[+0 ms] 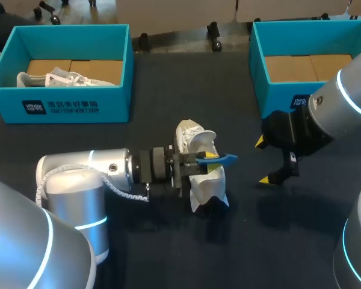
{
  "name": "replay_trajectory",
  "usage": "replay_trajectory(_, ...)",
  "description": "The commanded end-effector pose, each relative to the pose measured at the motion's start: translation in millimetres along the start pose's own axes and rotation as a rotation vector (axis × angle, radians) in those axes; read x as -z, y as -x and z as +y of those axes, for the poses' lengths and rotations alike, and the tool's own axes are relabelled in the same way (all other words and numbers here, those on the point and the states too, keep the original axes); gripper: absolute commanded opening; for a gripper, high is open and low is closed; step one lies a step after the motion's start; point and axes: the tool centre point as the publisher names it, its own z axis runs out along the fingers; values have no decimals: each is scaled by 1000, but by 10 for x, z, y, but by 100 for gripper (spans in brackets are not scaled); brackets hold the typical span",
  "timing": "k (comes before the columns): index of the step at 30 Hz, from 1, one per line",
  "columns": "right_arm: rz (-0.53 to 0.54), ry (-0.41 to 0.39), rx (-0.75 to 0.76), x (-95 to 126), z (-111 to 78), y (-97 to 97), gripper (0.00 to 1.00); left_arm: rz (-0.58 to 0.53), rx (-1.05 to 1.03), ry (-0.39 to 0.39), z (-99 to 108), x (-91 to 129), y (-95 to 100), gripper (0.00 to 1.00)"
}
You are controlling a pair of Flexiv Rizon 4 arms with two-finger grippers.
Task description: Take the shoe out of the shoebox, open the shoe tongue, remove and reinsert the insole, then place the shoe into the shoebox
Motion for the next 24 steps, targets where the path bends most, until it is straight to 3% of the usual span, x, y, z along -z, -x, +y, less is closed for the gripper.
replay_trajectory(1,-4,-1,0,0,0,-16,100,12,5,7,-31,63,-14,0)
replay_trajectory(24,-4,-1,0,0,0,-16,100,29,-34,53,229,125,-14,0)
